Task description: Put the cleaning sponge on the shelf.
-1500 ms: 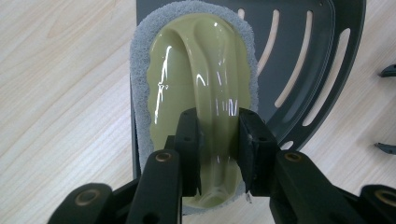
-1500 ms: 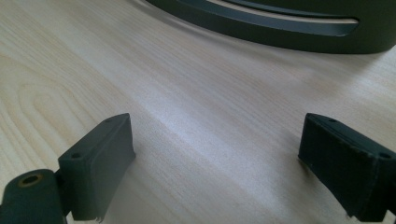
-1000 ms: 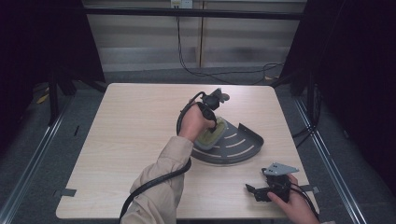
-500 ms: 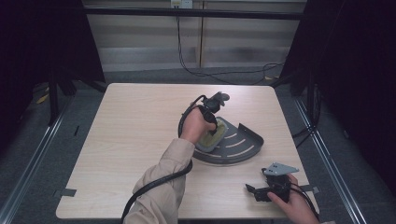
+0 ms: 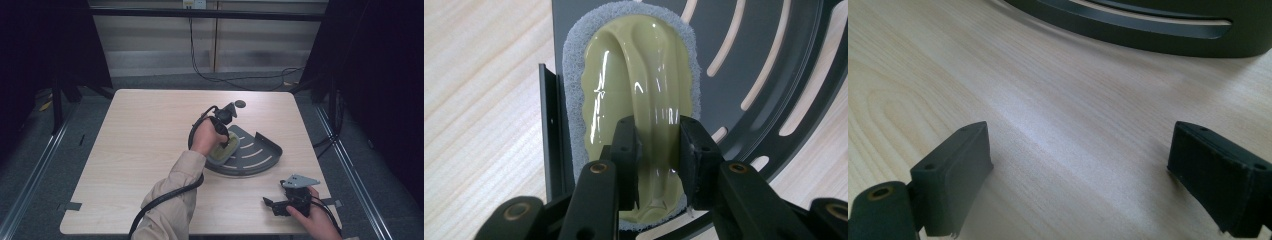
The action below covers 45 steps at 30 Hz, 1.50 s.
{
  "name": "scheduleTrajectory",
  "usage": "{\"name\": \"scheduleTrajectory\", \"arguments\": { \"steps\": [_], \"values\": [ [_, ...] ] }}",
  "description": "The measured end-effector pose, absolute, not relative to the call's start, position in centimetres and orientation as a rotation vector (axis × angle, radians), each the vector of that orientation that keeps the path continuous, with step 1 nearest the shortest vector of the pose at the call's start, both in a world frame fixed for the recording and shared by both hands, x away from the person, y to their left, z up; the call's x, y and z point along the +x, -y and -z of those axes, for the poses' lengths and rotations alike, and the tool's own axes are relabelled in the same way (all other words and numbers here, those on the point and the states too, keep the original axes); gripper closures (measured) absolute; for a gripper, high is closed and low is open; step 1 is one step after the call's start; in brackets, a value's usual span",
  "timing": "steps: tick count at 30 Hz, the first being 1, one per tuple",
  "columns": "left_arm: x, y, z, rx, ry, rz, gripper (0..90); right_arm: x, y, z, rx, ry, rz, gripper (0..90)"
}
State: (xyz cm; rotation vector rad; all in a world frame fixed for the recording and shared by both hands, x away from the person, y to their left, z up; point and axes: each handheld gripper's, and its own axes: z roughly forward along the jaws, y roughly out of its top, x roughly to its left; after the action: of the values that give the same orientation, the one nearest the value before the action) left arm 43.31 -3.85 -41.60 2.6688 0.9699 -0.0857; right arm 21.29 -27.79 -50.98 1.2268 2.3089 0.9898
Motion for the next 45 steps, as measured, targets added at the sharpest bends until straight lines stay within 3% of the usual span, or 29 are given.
{"name": "scheduleTrajectory", "arguments": {
  "steps": [21,45],
  "values": [
    [43.5,2.8,42.8,2.651,-1.041,0.087,69.8,21.3,27.8,51.0,1.228,-2.309,-0.990,9.5],
    [43.3,2.3,40.5,2.605,-1.096,0.042,54.5,21.3,27.8,51.0,1.228,-2.309,-0.990,9.5]
  ]
}}
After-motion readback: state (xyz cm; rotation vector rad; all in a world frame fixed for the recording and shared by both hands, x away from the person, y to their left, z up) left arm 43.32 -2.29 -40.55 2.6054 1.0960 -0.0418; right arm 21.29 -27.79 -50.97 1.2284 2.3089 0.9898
